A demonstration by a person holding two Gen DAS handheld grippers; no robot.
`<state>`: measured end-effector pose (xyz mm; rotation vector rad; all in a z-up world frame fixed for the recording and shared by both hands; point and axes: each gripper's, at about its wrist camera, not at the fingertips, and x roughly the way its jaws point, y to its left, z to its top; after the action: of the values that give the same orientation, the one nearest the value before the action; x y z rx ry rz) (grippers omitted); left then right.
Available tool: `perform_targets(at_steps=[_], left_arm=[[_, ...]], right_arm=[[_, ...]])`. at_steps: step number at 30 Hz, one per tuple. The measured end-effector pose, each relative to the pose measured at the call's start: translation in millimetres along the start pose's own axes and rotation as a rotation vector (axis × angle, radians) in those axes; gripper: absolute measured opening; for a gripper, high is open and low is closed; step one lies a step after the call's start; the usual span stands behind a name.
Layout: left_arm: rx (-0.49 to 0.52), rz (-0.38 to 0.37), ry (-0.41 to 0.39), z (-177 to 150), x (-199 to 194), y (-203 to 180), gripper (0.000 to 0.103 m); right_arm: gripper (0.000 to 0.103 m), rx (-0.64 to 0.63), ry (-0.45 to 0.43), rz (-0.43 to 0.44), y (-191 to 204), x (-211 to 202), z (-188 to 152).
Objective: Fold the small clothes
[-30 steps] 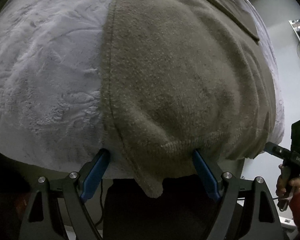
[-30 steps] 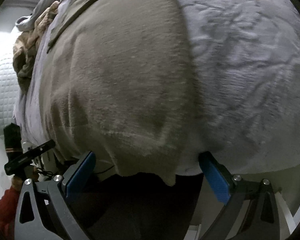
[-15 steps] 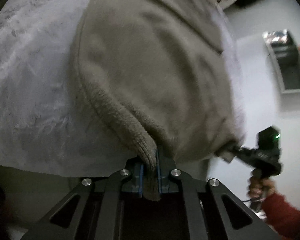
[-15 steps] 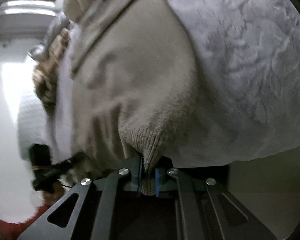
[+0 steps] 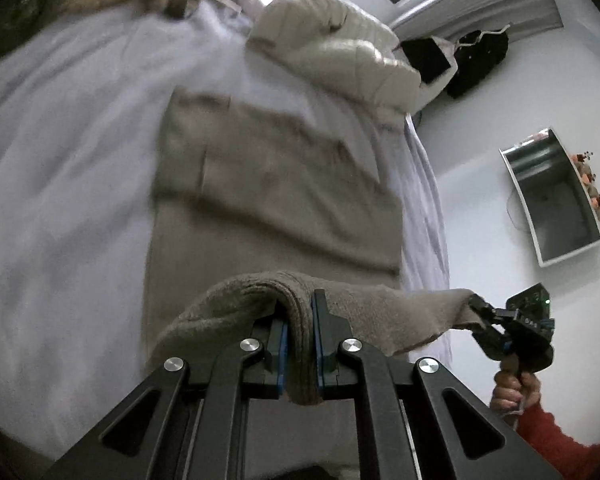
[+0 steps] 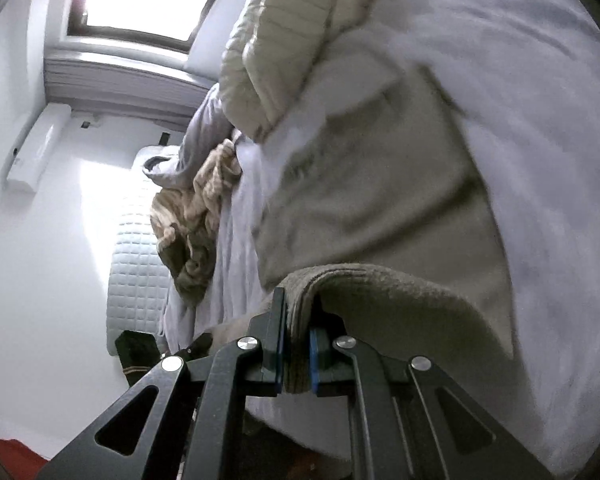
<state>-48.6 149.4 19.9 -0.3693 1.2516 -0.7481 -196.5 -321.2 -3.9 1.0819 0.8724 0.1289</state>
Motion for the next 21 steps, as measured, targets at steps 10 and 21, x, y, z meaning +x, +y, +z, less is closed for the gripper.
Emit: perform_targets(at_steps=[10,21], left_arm=[[0.004,0.093,-0.041,128,88,5,0.011],[-0.071,0.267,0.063,153,177,56,0.022]], right_arm=[[0.010,0.086,-0.008,-0.006,-32,78,132],[0.011,0.268,0.036,-0.072,-112,141,168]])
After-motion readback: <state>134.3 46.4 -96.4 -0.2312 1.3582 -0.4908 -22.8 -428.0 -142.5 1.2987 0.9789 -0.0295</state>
